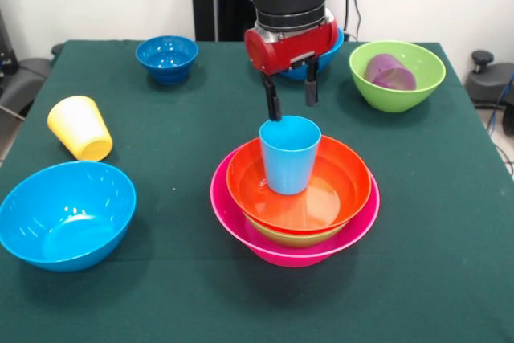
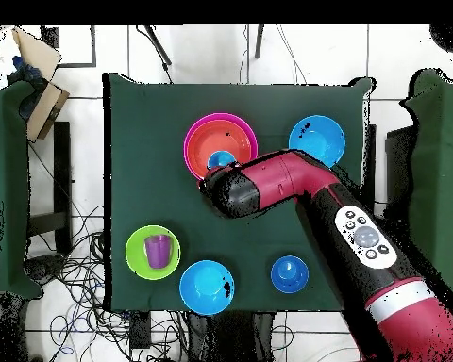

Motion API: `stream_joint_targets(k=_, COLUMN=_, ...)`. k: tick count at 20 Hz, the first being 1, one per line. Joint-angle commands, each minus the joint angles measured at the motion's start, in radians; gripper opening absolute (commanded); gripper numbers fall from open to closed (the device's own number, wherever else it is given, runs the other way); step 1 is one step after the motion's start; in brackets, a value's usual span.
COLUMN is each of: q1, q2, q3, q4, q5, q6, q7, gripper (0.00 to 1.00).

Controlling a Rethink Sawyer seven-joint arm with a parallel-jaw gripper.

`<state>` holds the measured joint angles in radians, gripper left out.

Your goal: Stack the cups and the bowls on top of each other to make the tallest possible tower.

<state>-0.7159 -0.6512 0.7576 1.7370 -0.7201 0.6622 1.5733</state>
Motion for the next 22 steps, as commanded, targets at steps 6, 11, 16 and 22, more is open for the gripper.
stream_joint_targets(k=6, q1=0.043, q2=0.012, q3=-0.082, q4=-0.005, q5=-0.112, q6=-0.026, q7=-0.047, gripper=1.00)
stream_joint_targets(k=11, q1=0.059, q2=0.034, q3=-0.122, q4=0.010, q5=-0.152, q6=-0.053, q7=-0.017, gripper=1.00)
stream_joint_targets(k=16, q1=0.050, q2=0.046, q3=-0.134, q4=0.075, q5=-0.167, q6=-0.093, q7=-0.011, gripper=1.00)
stream_joint_targets(k=22, q1=0.031, q2=-0.007, q3=-0.132, q4=0.208, q5=-0.145, q6=-0.111, q7=-0.004, gripper=1.00)
